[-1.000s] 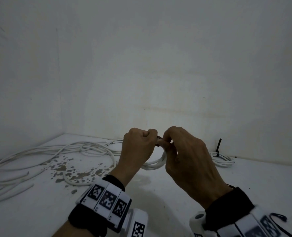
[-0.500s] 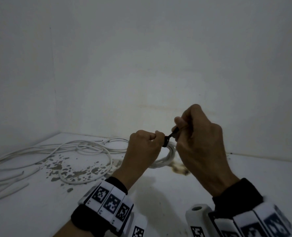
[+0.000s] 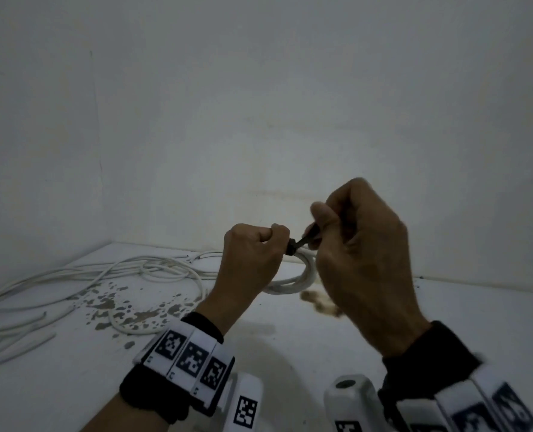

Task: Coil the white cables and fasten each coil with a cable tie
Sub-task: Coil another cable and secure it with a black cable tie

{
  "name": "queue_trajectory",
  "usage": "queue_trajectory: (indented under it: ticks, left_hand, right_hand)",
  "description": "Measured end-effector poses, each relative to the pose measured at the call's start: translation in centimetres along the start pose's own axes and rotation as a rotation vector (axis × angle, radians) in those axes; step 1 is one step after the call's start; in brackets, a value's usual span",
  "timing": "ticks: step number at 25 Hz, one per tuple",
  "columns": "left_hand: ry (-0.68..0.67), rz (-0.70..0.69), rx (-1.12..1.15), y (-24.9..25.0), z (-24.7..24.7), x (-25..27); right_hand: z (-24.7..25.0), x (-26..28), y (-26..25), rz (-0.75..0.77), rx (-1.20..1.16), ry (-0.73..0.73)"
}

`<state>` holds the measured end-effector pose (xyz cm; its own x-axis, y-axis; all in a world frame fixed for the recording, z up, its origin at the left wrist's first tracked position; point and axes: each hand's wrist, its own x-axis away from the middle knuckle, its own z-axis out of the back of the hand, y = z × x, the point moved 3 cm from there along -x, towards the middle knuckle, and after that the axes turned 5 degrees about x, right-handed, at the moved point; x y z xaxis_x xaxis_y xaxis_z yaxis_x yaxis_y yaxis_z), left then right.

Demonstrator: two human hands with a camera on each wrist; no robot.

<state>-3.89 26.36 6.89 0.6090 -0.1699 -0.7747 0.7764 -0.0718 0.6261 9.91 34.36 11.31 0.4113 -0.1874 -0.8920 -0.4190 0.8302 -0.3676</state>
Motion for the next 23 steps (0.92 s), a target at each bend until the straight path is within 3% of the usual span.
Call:
queue_trajectory:
  ticks: [7,14,19,23]
  left_hand:
    - [-0.102,-0.023,0.029,-0.2,-1.2,1.2]
    - [0.002,0.072,-0.076,-1.4,-0.1,0.5]
    - [0.003,0.278,0.01,-1.4,-0.4,0.6]
    - [-0.068,0.667,0.216,-0.7,-0.7,0.4]
  right_hand:
    - [1.0,-1.1,3.0,-0.274,-0.081,0.091]
    - [-2.1,1.6,0.8,-0.058,0.001,-0.144]
    - [-1.9,1.3,1.2,-0.129,-0.058,-0.132]
    - [0.0,-0.6,1.0,-0.184,-0.192,-0.11]
